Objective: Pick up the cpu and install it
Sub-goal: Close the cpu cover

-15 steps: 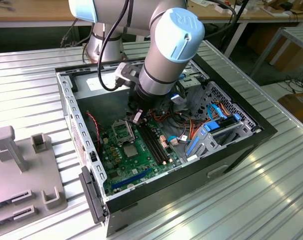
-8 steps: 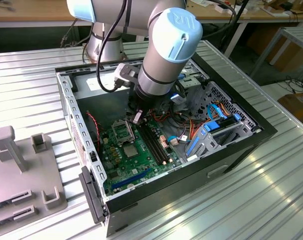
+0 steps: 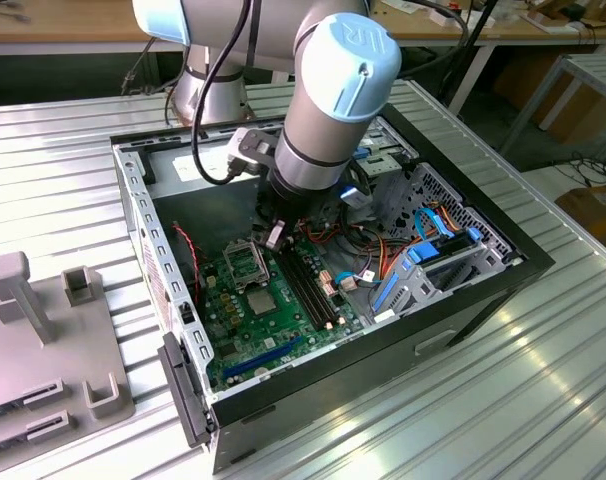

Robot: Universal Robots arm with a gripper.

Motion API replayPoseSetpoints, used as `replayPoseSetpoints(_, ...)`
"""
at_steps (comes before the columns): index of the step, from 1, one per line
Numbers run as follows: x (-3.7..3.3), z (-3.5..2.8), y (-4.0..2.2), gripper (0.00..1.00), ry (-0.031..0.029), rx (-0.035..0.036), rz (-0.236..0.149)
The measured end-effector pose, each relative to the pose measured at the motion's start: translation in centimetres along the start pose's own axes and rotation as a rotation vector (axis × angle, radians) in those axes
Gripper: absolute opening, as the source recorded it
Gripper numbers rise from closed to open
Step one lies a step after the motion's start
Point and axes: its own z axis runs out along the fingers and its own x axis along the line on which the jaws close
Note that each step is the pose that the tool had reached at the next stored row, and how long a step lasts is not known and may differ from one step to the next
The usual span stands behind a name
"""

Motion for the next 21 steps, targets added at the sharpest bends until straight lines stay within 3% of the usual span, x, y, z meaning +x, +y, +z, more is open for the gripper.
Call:
replayPoseSetpoints(15,-0.24,1.1,0.81,0.11,-0.0052,0.0055,-0.001)
replayPoseSetpoints(21,0.12,1.21,1.26,0.11,-0.0063,0.0063,-0.002)
